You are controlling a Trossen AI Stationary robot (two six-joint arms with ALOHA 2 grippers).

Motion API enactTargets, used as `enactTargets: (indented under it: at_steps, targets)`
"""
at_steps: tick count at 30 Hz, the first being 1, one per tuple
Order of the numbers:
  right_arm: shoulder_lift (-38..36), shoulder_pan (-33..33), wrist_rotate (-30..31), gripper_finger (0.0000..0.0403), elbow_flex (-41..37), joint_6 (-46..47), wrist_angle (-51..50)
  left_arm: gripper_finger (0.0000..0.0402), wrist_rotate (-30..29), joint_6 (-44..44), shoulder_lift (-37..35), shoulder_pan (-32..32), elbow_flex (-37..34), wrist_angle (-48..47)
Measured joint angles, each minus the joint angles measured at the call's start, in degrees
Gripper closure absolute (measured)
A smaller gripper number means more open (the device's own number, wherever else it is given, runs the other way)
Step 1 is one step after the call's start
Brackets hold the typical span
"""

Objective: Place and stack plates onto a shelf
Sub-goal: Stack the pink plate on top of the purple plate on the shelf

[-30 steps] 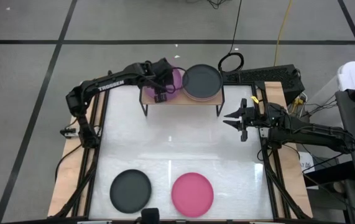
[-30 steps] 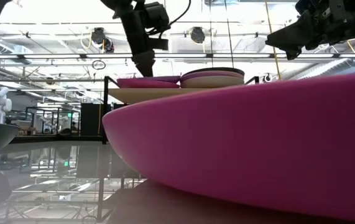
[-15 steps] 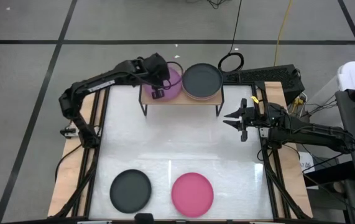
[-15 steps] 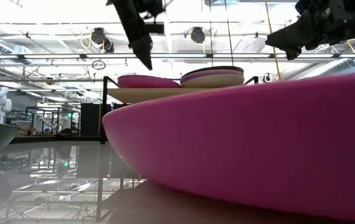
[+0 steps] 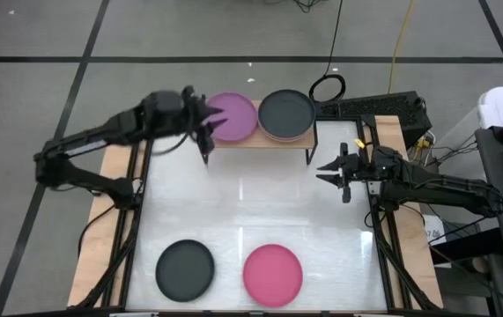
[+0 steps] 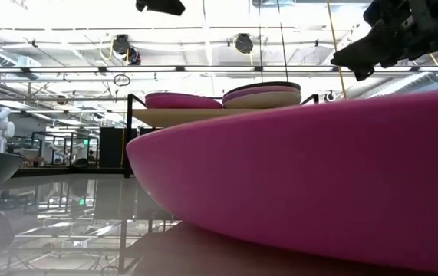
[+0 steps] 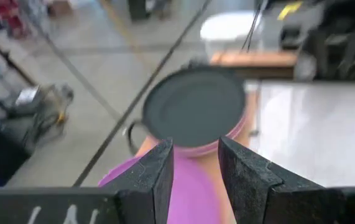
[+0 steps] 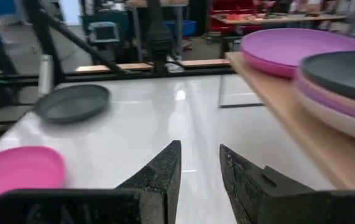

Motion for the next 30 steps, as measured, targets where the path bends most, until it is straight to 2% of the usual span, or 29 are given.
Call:
enactTargets:
  at_steps: [4,7,13,17,20,28,30]
  targets:
    - [0.0,0.7,-3.1,0.0307,0.0,1.2,0.1,0.0268,-0.1,-3.4,-8.1,-5.2,-15.0,18.0]
    - [0.1,1.7,-3.0,0.0307,0.0,0.9,0.1,0.0268,-0.4,-5.0,-12.4,-10.1,-26.0,33.2]
    - [1.9,4.7,-3.0,0.0307,0.0,-0.7,1.9,0.0268,-4.7,-5.5,-15.1,-18.0,-41.2,57.8]
    - [4.7,8.3,-3.0,0.0307,0.0,-2.6,4.4,0.0268,-9.1,-6.2,-14.6,-20.7,-45.9,63.3]
    - [7.5,11.3,-2.8,0.0307,0.0,-4.7,6.5,0.0268,-11.7,-7.7,-14.1,-21.7,-47.7,63.7]
    - [18.7,18.2,-2.4,0.0307,0.0,-5.3,13.7,0.0268,-14.0,-8.8,-13.8,-21.6,-49.6,64.1]
    - [22.2,20.2,-0.7,0.0307,1.1,-5.3,14.4,0.0268,-14.1,-8.8,-13.8,-21.3,-49.6,64.1]
